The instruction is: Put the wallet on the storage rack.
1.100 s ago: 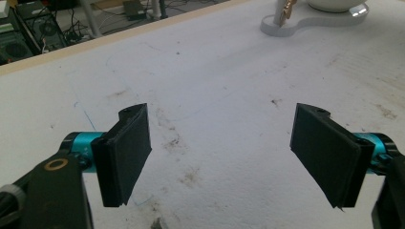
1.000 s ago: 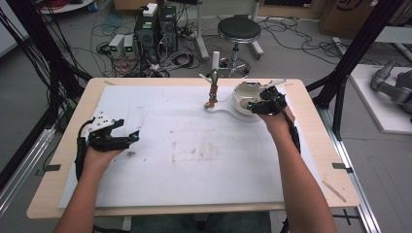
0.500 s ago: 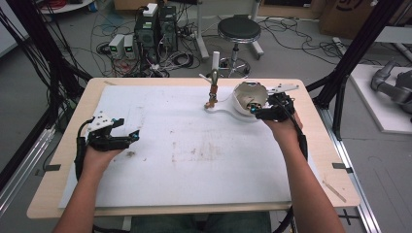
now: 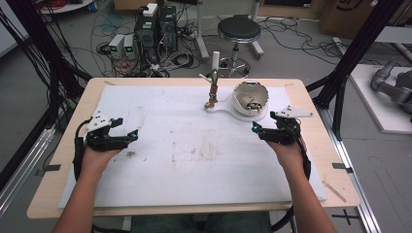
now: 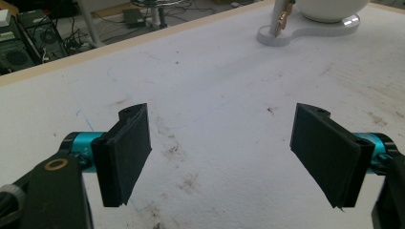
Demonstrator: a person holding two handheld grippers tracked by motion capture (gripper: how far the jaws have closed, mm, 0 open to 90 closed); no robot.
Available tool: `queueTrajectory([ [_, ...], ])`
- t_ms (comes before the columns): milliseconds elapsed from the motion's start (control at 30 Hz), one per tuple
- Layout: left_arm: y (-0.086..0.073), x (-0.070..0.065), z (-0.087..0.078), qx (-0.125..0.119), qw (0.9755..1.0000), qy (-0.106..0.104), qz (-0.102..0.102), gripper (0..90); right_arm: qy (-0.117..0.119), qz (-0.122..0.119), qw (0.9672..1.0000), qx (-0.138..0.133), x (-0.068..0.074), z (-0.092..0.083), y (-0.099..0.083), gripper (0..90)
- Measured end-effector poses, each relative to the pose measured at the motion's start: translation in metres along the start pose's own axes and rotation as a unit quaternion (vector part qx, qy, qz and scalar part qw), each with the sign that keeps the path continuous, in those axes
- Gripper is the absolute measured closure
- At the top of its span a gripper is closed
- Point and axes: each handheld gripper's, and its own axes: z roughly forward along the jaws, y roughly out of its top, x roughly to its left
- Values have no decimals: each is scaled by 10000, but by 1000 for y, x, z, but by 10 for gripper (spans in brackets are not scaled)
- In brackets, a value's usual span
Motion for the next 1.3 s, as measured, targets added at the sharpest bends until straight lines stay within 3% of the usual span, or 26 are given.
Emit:
queueTrajectory([
  [167, -2, 0, 0, -24, 10000, 11, -45, 214, 102, 166, 9997, -131, 2, -4, -21, 199],
  [367, -2, 0, 2, -51, 10000, -31, -67, 212, 127, 144, 9998, -75, 1, -3, -38, 183],
  [800, -1, -1, 2, -177, 9998, -48, 27, 212, 108, 130, 9999, 22, -1, 1, -38, 175],
  [1300, -4, 0, -1, -192, 9998, -59, -18, 212, 71, 126, 9999, 61, 0, 2, -38, 175],
])
